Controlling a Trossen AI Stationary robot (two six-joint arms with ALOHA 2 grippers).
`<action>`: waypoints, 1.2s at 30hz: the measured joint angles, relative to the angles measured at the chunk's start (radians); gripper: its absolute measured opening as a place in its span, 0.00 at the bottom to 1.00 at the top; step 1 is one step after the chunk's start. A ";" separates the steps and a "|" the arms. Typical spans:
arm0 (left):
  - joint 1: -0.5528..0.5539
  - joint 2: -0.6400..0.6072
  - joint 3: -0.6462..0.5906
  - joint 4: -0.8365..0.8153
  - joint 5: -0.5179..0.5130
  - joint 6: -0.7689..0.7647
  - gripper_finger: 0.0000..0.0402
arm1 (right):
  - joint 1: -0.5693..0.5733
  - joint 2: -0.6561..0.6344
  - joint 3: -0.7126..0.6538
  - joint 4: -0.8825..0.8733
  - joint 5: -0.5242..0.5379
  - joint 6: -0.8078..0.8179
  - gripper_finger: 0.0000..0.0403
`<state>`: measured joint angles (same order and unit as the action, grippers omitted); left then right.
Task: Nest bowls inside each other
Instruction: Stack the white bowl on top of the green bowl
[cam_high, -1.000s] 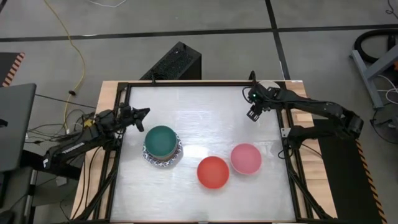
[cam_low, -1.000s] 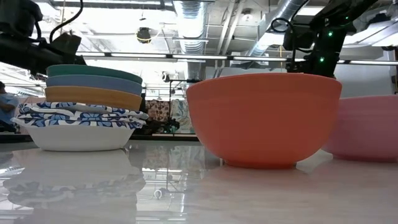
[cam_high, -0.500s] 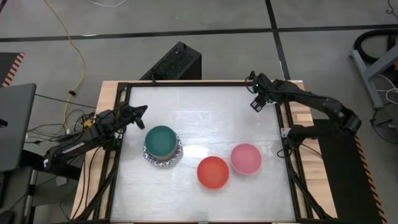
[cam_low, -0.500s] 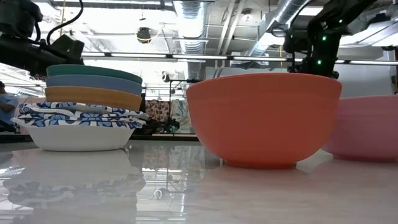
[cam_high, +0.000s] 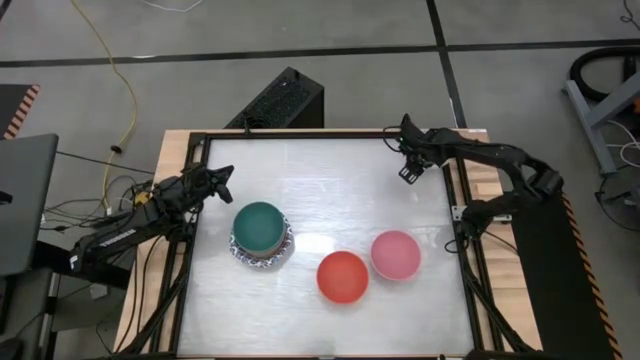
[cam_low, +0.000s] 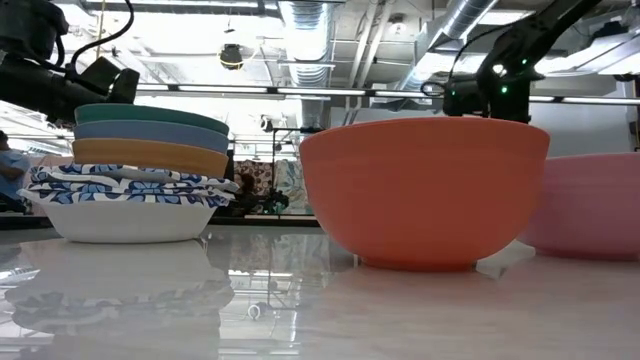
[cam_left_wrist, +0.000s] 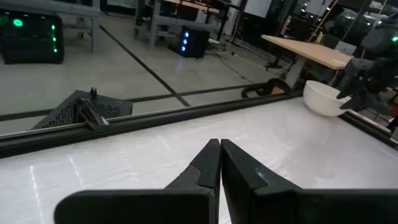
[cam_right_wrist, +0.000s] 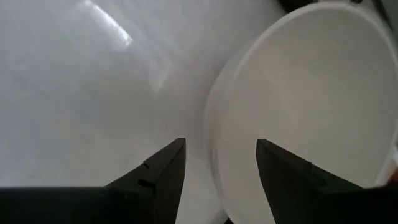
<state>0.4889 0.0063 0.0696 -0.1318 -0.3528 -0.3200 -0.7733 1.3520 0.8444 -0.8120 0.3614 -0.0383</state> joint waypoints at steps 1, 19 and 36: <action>0.000 0.000 0.000 0.000 0.000 0.000 0.00 | -0.002 0.014 0.000 0.003 -0.004 0.000 0.53; 0.000 0.139 0.000 0.004 -0.145 -0.044 0.00 | 0.095 0.063 0.019 0.015 0.003 0.012 0.03; 0.000 0.164 -0.001 0.007 -0.129 -0.048 0.00 | 0.618 0.118 0.504 0.162 -0.067 -0.107 0.02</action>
<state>0.4885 0.1699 0.0689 -0.1252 -0.4821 -0.3678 -0.1550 1.4699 1.3481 -0.6504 0.2943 -0.1450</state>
